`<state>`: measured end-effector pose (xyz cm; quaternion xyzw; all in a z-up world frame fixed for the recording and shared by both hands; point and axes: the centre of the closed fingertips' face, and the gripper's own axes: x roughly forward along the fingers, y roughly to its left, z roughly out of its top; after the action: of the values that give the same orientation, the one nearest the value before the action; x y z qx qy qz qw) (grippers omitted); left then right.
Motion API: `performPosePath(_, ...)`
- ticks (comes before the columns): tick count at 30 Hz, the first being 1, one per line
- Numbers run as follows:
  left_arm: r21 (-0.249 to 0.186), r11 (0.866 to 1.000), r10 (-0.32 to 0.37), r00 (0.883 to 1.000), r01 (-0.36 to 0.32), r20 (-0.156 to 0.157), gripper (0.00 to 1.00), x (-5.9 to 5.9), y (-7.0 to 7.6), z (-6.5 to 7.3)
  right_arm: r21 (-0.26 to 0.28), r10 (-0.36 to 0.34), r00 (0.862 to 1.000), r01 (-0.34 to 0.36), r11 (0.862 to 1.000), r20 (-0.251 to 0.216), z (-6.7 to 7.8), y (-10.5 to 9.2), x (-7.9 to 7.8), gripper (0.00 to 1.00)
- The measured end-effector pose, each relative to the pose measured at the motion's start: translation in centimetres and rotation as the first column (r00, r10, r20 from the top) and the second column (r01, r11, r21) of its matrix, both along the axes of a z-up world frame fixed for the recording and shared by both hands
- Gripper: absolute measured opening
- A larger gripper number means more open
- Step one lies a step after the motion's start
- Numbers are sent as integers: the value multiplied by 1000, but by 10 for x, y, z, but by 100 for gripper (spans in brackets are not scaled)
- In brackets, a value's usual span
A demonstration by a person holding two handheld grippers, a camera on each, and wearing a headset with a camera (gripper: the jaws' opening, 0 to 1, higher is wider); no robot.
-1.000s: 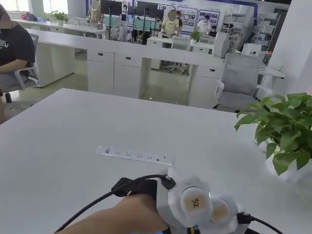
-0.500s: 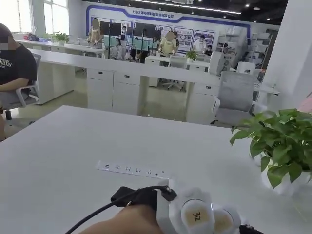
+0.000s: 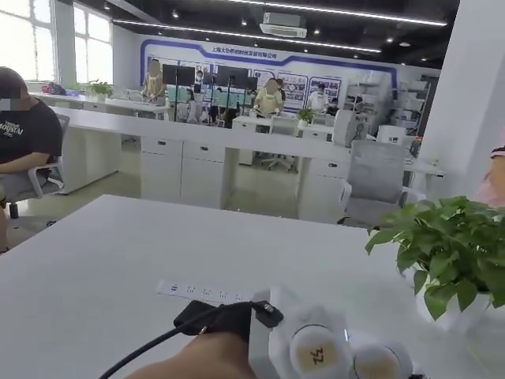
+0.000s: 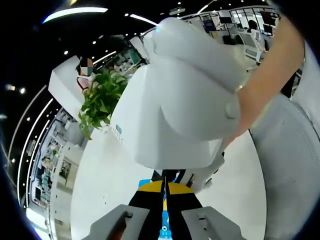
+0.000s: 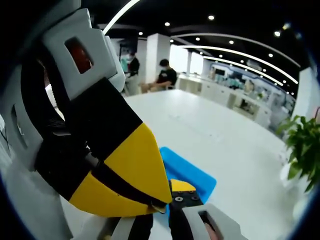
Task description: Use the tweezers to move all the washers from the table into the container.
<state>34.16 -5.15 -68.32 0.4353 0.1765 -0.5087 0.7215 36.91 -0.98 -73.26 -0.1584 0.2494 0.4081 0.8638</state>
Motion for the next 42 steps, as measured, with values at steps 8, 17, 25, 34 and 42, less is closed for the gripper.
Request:
performPosePath(8, -12, 1000, -23, 1000, 23, 21, 0, -24, -2, 13, 22, 1, 999, -2, 1000, 34, 15, -3, -23, 7)
performPosePath(17, -40, 998, -47, 999, 47, -1, 0, -63, 2, 10, 32, 2, 999, -4, 999, 52, 10, -1, -59, 8)
performPosePath(25, -61, 997, -52, 998, 50, -27, 0, -89, 6, 2, 58, 11, 1000, -11, 998, 9, -2, 2, -88, 8)
performPosePath(34, -98, 995, -35, 997, 28, -72, 0, -106, 14, -3, 59, 27, 1000, -27, 998, -9, -11, 4, -110, 9)
performPosePath(42, -101, 995, -23, 997, 15, -80, 0, -113, 16, -8, 55, 43, 999, -41, 998, -34, -20, 2, -115, 11)
